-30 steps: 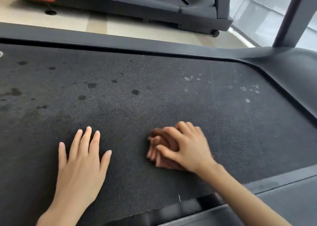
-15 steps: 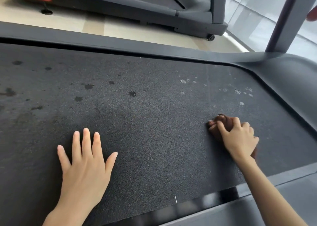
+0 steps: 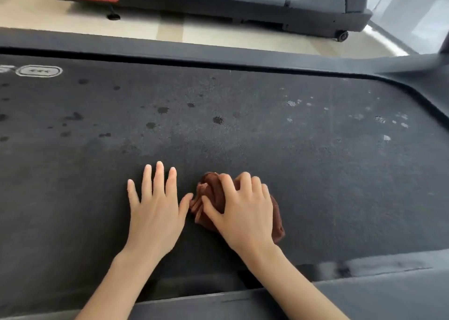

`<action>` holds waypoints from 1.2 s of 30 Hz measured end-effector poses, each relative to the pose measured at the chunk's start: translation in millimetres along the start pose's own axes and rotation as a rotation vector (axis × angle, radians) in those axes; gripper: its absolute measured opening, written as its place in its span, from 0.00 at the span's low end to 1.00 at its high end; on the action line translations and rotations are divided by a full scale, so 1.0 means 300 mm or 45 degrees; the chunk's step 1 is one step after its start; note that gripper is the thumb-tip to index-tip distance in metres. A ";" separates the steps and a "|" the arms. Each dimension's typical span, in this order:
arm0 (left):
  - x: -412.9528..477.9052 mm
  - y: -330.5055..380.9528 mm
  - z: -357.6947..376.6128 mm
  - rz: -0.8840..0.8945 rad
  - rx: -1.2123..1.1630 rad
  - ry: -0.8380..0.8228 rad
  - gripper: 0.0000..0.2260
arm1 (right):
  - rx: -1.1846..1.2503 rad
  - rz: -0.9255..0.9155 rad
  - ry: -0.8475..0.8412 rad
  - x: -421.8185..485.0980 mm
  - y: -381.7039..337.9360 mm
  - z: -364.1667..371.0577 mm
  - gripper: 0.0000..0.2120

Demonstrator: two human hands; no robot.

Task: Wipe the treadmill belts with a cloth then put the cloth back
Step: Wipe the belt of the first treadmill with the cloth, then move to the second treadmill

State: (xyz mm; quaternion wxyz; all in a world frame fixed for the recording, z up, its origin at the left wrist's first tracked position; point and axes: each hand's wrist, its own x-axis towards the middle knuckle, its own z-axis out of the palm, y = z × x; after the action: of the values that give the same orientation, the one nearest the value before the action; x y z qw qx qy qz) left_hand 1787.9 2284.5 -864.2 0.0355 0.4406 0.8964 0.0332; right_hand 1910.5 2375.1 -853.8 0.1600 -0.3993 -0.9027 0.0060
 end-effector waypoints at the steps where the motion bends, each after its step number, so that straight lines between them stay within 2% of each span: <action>1: -0.006 -0.020 0.003 0.040 0.002 0.034 0.30 | 0.027 -0.040 -0.006 -0.011 -0.031 -0.001 0.21; 4: -0.090 -0.113 -0.013 0.165 -0.090 0.039 0.22 | 0.080 -0.184 -0.012 -0.049 -0.077 0.002 0.20; 6: -0.188 -0.174 -0.038 0.166 -0.121 0.024 0.20 | 0.113 -0.269 -0.004 -0.077 -0.084 0.001 0.19; 9: -0.311 -0.224 -0.072 0.003 -0.226 -0.048 0.22 | 0.169 -0.396 -0.048 -0.111 -0.102 -0.008 0.20; 13: -0.412 -0.232 -0.116 -0.154 -0.277 -0.111 0.21 | 0.258 -0.578 -0.210 -0.137 -0.137 -0.047 0.20; 18: -0.652 -0.302 -0.194 -0.418 -0.161 -0.023 0.20 | 0.363 -0.794 -0.446 -0.098 -0.220 -0.117 0.20; 22: -0.856 -0.340 -0.279 -0.624 0.024 0.112 0.24 | 0.407 -1.072 -0.426 -0.124 -0.383 -0.190 0.23; 26: -0.992 -0.389 -0.304 -0.810 0.066 0.020 0.27 | 0.433 -1.332 -0.411 -0.207 -0.561 -0.252 0.23; 31: -1.164 -0.493 -0.258 -0.962 0.122 0.051 0.22 | 0.450 -1.478 -0.434 -0.335 -0.746 -0.262 0.23; 36: -1.344 -0.646 -0.229 -1.065 0.091 -0.017 0.23 | 0.362 -1.565 -0.535 -0.443 -0.955 -0.244 0.24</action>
State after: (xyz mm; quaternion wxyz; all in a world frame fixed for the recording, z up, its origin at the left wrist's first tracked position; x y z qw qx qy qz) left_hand 1874.3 1845.0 -799.6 0.0363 0.0397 0.9984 -0.0181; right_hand 1809.6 2075.3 -782.3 0.0062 0.2228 -0.9686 0.1105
